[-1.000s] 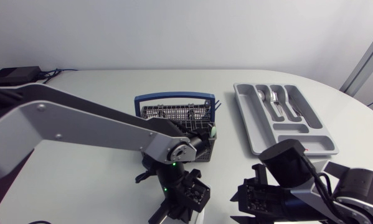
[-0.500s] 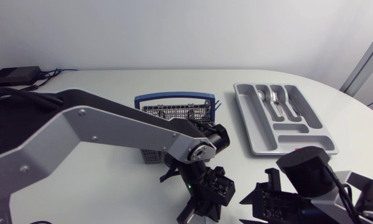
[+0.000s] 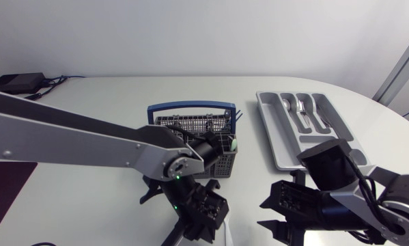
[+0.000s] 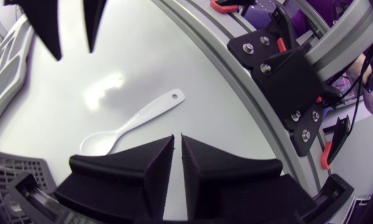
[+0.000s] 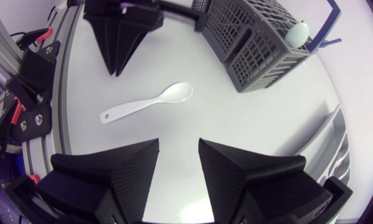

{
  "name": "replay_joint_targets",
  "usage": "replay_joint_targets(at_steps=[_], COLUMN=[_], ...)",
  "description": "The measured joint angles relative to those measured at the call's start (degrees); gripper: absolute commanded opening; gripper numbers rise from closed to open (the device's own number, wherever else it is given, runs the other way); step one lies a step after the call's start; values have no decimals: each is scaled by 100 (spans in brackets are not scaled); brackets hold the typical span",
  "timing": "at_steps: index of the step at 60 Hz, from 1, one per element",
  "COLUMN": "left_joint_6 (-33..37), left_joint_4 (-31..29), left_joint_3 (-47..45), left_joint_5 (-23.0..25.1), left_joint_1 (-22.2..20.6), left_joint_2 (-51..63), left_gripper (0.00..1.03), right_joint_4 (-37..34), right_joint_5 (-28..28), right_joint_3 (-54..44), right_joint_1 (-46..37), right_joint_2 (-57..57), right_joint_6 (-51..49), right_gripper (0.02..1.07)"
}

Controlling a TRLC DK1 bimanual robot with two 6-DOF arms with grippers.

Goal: Unload the cutlery basket into the drawer organizer.

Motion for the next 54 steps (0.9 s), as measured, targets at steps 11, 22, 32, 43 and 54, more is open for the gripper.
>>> replay_joint_targets(at_steps=[11, 22, 32, 43, 54], left_joint_6=[0, -68, -313, -861, -1239], left_joint_4=[-28, 223, 850, 1897, 2190], left_joint_3=[52, 238, 313, 323, 291], left_joint_5=[20, 0, -7, -267, -420], left_joint_1=[-417, -549, -570, -570, -531], left_joint_2=[549, 664, 741, 828, 782], left_gripper=[19, 19, 20, 20, 24], right_joint_4=[13, -188, -260, -262, -262], right_joint_5=[2, -48, -114, -129, -131], right_joint_3=[4, -111, -114, -118, -118], right_joint_1=[-44, -249, -332, -431, -516], right_joint_2=[-50, -404, -516, -531, -535], right_joint_6=[15, -20, -55, -140, -138], right_gripper=[51, 51, 51, 51, 51])
